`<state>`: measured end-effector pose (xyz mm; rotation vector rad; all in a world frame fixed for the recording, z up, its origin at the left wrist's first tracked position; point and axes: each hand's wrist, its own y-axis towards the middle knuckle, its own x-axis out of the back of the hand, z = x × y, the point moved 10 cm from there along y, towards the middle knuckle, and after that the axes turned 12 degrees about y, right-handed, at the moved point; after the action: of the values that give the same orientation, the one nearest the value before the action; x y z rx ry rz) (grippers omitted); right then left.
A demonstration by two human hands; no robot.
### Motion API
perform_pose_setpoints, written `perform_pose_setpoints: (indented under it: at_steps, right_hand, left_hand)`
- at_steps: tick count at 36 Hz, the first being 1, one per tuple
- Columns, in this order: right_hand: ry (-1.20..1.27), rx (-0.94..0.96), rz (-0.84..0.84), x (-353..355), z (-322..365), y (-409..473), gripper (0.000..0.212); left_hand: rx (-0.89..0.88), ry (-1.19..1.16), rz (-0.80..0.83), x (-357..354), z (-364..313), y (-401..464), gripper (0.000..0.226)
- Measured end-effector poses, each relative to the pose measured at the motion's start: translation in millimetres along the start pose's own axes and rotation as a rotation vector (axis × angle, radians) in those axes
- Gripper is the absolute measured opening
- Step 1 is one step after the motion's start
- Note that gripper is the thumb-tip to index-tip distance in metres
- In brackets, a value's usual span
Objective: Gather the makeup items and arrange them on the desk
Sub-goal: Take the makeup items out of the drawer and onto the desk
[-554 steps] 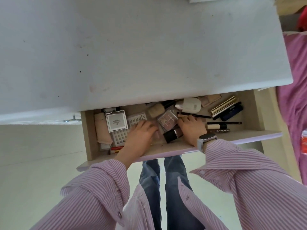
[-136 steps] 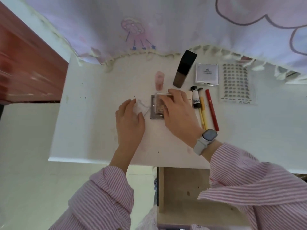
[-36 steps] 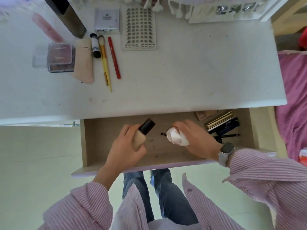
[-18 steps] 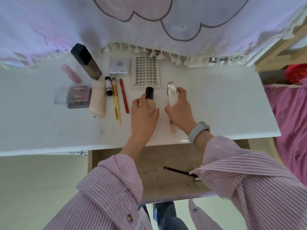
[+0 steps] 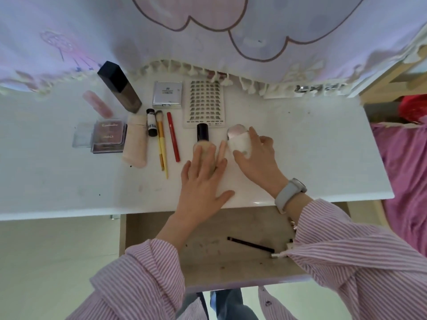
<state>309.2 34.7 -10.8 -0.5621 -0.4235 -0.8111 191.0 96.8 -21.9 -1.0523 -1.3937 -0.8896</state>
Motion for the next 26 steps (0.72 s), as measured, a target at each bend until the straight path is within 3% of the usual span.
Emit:
perform_pose_setpoints:
  at_steps: [8, 14, 16, 18, 20, 21, 26]
  right_hand:
    - [-0.071, 0.148, 0.075, -3.1, 0.6, -17.3, 0.059]
    - [0.095, 0.273, -0.071, 28.1, -11.2, -47.6, 0.039]
    - [0.102, 0.372, -0.128, 45.5, -14.6, -73.3, 0.028]
    - [0.069, 0.418, -0.105, 54.0, -29.0, -97.7, 0.021]
    - [-0.025, 0.352, 0.003, 50.8, -62.3, -114.7, 0.019]
    - [-0.087, 0.265, 0.073, 47.0, -86.0, -120.3, 0.021]
    - [-0.435, -0.199, 0.397, 37.2, -211.1, -143.5, 0.036]
  left_hand:
    - [-0.072, -0.080, -0.064, -2.0, 8.8, 2.1, 0.057]
    - [0.036, -0.022, -0.036, 2.8, 5.5, 2.6, 0.062]
    - [0.049, -0.041, -0.128, 15.6, -2.7, -7.2, 0.062]
    - [0.012, -0.121, -0.330, 38.3, -15.2, -27.2, 0.048]
    - [-0.027, -0.188, -0.448, 44.8, -31.6, -52.5, 0.033]
    - [-0.057, -0.221, -0.430, 38.6, -42.6, -62.8, 0.029]
    - [-0.170, -0.309, -0.012, -30.9, -97.8, -87.0, 0.022]
